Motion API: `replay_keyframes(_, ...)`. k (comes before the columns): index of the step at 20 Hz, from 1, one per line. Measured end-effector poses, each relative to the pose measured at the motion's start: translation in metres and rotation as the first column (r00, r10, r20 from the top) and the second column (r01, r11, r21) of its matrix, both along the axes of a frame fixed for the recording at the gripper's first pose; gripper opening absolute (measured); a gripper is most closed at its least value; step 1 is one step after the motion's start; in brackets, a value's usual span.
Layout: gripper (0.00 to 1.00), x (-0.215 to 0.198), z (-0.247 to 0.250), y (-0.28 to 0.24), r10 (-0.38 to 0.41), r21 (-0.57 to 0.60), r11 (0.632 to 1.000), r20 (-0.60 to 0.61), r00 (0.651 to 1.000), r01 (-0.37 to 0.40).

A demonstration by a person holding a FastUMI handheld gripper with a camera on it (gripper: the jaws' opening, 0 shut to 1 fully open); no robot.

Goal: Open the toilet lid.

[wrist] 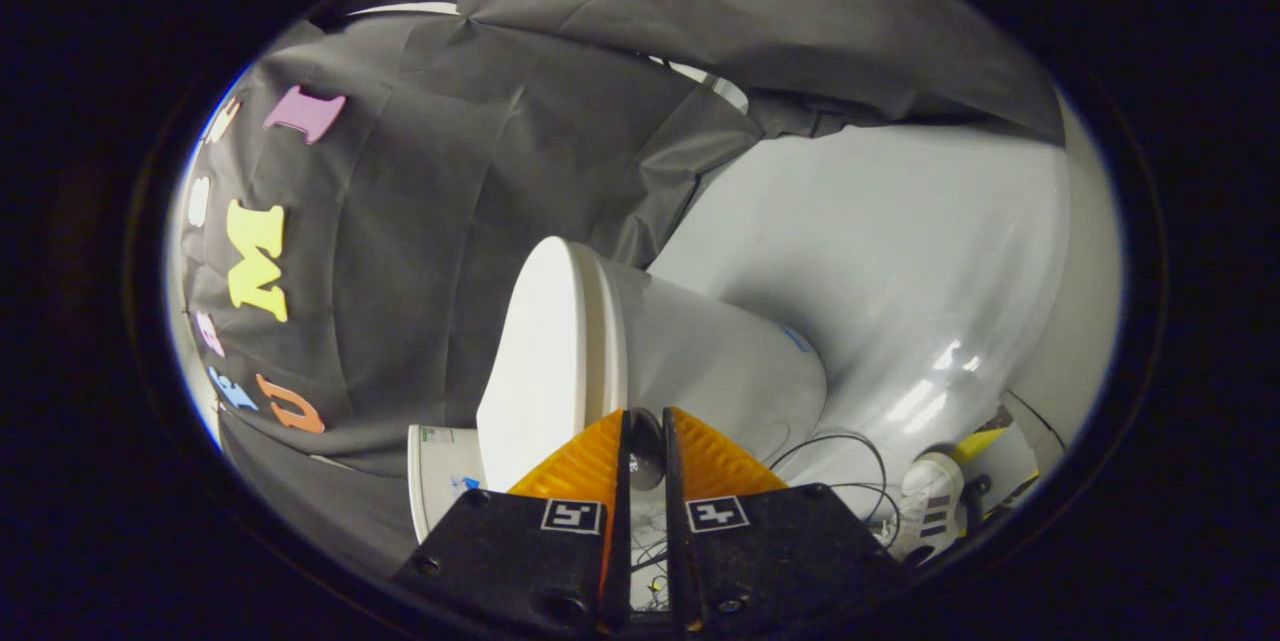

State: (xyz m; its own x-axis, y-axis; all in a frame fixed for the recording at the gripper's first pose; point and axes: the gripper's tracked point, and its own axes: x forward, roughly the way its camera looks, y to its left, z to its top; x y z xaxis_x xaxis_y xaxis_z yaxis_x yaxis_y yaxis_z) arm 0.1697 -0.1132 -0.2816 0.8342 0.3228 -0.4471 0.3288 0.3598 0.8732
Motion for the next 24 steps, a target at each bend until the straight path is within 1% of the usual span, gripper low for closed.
replay_keyframes(1,0.18,-0.001,-0.001,0.002,0.001,0.015,1.000,0.005,1.000,-0.002)
replay_keyframes(5,0.12,-0.002,0.001,0.003,0.015,0.087,0.996,0.022,1.000,-0.017)
replay_keyframes(7,0.10,-0.001,0.001,0.004,0.021,0.094,0.995,0.028,0.999,-0.023)
replay_keyframes(11,0.10,-0.002,0.001,0.007,0.038,0.111,0.993,0.025,0.999,-0.041)
replay_keyframes(12,0.10,-0.001,0.002,0.008,0.030,0.116,0.993,0.021,0.999,-0.032)
replay_keyframes(18,0.05,-0.008,0.011,0.011,0.073,0.014,0.997,0.015,0.997,-0.073)
replay_keyframes(24,0.05,-0.006,0.029,0.014,0.070,0.011,0.997,0.041,0.997,-0.071)
